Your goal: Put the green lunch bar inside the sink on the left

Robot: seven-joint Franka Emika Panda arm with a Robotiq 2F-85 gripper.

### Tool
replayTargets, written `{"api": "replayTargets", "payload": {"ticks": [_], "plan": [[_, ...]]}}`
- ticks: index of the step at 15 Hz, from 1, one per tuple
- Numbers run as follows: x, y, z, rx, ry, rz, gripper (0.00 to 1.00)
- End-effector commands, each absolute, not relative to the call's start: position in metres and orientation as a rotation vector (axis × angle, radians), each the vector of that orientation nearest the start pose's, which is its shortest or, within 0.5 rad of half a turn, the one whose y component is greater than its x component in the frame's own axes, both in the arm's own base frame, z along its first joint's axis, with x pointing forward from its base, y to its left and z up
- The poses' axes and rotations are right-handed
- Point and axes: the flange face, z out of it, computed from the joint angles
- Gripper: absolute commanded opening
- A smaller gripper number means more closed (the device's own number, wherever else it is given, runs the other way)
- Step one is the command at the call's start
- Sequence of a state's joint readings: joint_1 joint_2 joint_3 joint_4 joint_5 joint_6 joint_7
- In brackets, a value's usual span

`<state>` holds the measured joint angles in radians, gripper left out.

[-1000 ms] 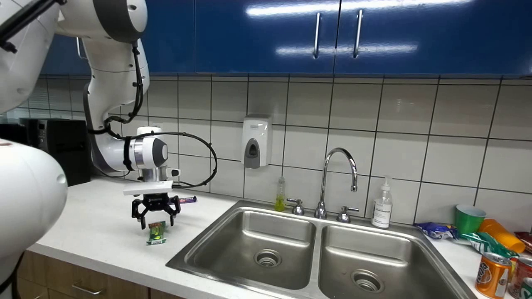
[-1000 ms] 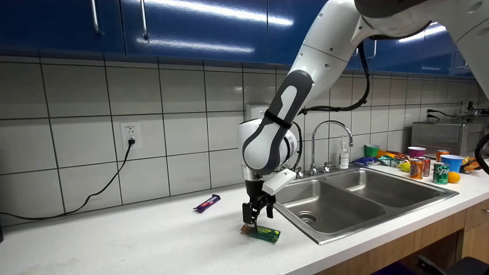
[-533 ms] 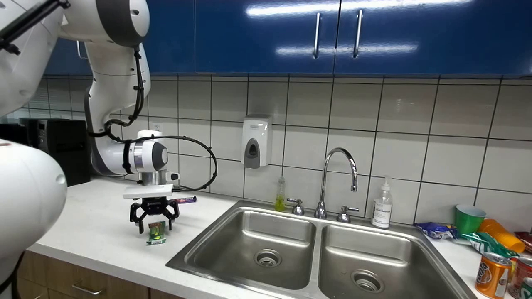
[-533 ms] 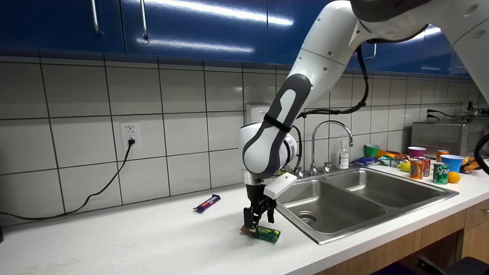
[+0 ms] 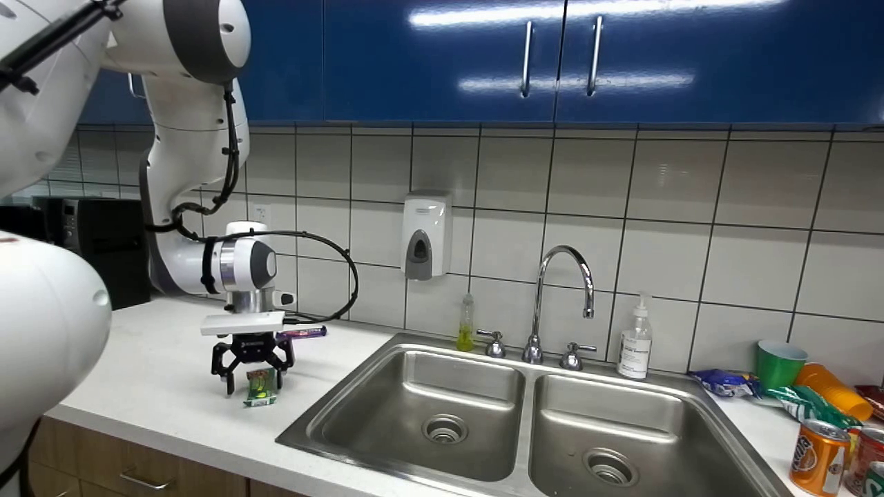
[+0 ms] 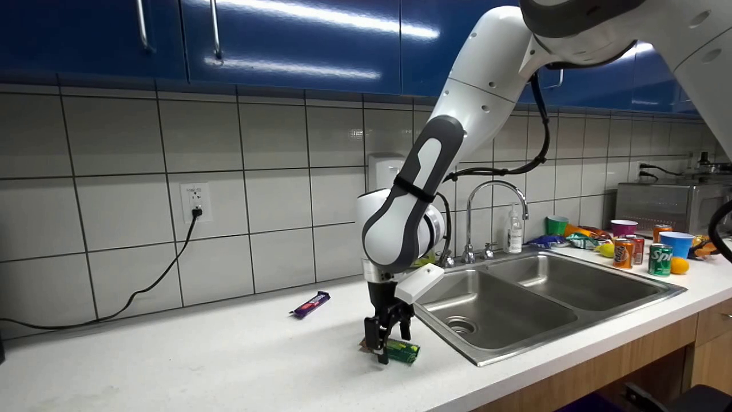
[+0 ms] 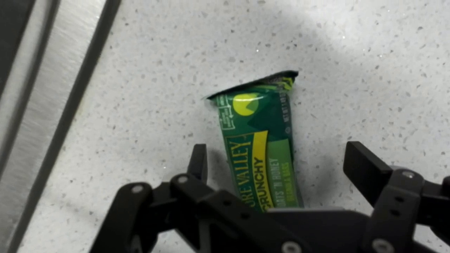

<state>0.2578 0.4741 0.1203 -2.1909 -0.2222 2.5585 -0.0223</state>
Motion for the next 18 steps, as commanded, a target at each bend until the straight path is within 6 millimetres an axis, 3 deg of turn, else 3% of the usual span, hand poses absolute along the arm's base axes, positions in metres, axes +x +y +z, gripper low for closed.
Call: {"api": "replayTargets", "payload": {"ticks": [1, 2, 4, 10, 15, 18], "plan": [[0.507, 0.203, 0.16, -3.062, -0.919, 0.147, 1.0], [0.507, 0.203, 0.159, -3.062, -0.917, 0.149, 0.75], [0.507, 0.202, 0.158, -3.064, -0.914, 0.15, 0.66], [0.512, 0.204, 0.164, -3.066, -0.891, 0.135, 0.19], [0.517, 0.202, 0.168, -3.098, -0.83, 0.117, 0.17], [0.521, 0.207, 0.189, -3.111, -0.792, 0.059, 0.17]]}}
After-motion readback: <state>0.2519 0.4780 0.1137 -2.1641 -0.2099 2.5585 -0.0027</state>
